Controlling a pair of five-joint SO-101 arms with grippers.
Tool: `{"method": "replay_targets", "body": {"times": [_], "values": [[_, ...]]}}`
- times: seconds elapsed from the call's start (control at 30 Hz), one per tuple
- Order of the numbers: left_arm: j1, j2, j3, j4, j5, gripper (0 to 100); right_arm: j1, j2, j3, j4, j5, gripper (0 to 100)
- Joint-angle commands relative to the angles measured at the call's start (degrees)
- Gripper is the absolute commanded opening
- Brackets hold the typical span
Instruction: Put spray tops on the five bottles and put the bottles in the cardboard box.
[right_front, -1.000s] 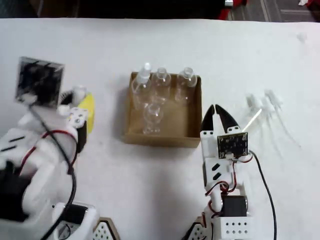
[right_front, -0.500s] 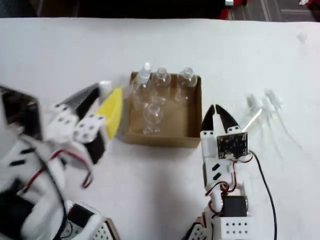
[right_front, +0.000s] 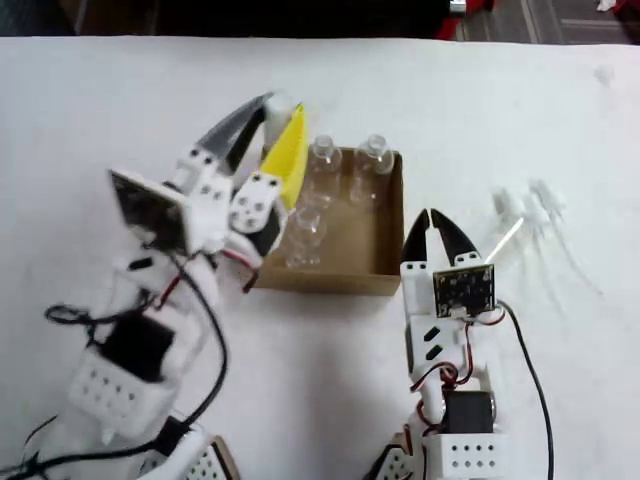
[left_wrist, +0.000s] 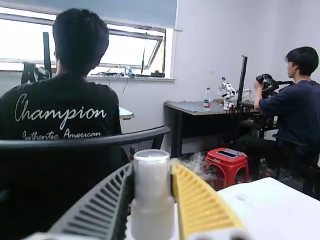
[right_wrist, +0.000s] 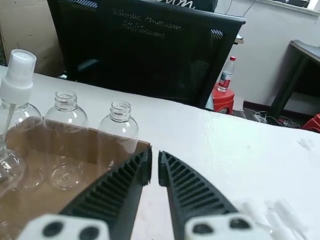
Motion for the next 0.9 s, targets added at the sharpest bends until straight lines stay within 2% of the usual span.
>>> {"method": "replay_targets", "body": {"times": [0.0,0.43,0.67,0.87], "values": [[0.84,10.95,-4.75,-9.23,-2.02,2,0.13,-0.31,0.44,-0.04,0.62,2.2],[0.48,40.75,-30.42,-10.29,-2.46,2,0.13,-0.31,0.44,-0.40,0.62,2.2],[-1.10,49.98,-38.68,-10.29,-2.46,2,0.13,-0.31,0.44,-0.40,0.62,2.2],[-3.30,52.44,-39.91,-10.29,-2.46,2,0.04,-0.31,0.44,-0.48,0.62,2.2]]}}
